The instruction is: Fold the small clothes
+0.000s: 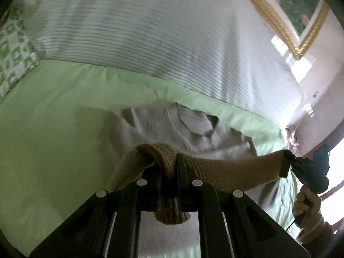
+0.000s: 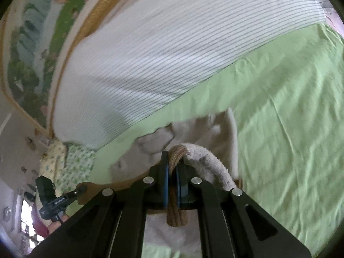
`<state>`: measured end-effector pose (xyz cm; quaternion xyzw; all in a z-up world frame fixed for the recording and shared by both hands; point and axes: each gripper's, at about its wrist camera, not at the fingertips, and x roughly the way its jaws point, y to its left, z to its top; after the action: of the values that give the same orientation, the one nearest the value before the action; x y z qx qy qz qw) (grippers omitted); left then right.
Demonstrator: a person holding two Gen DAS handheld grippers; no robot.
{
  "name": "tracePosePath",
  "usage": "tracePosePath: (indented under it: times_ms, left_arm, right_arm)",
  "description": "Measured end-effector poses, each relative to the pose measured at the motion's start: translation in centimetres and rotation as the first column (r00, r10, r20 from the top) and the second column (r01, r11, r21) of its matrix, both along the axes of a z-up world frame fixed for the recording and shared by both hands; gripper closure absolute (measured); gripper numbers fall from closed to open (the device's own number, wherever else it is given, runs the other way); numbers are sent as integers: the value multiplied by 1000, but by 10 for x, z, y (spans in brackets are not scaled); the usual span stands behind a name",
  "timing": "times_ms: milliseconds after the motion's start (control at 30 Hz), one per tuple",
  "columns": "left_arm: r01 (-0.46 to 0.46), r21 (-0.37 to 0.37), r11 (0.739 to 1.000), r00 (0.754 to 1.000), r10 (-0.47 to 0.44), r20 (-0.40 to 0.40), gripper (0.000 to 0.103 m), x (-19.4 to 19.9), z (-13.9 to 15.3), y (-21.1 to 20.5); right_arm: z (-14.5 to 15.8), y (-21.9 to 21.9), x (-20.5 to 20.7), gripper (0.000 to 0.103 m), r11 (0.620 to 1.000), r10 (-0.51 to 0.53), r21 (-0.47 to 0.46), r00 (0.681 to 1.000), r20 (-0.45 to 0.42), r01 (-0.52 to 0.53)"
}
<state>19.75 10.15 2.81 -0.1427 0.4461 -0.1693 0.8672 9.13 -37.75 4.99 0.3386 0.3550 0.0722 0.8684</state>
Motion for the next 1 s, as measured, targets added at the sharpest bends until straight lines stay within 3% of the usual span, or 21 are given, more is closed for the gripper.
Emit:
tracePosePath:
  times_ms: [267,467,533,633,700,767,867,1000]
  left_arm:
    - [-34,27,999,995,37,-92,94,83,-61,-11]
    - [-51,47,998,984,58,-167,86,103,-97,-8]
    - [-51,28,998,984,55,-167,83,103,-96,-5]
    - [-63,42,997,987,69,-143,64,98,-86,-1]
    - [-95,65,993,990,101,-102,35,91,-73,5]
    - [-123,87,989,990,128,-58,33,84,-59,11]
    - [-124,90,988,990,129,-53,33,78,-50,16]
    - [-81,107,991,996,86,-40,33,61,-44,6]
  right_arm:
    - [-52,-18,74,97,999,-37,-13,993,-111,36]
    - [-87,-23,111,92,999,-50,-24,970,-238,46]
    - [-90,-22,116,91,999,-49,-21,965,-257,46]
    - [-83,-20,119,87,999,-40,-38,965,-258,31]
    - [-79,-23,121,82,999,-34,-32,966,-257,26]
    - [-75,-25,122,74,999,-36,-32,967,-254,29]
    - [-63,-33,116,59,996,-83,-58,971,-223,71]
    - [-46,-35,102,59,994,-95,-67,976,-195,83]
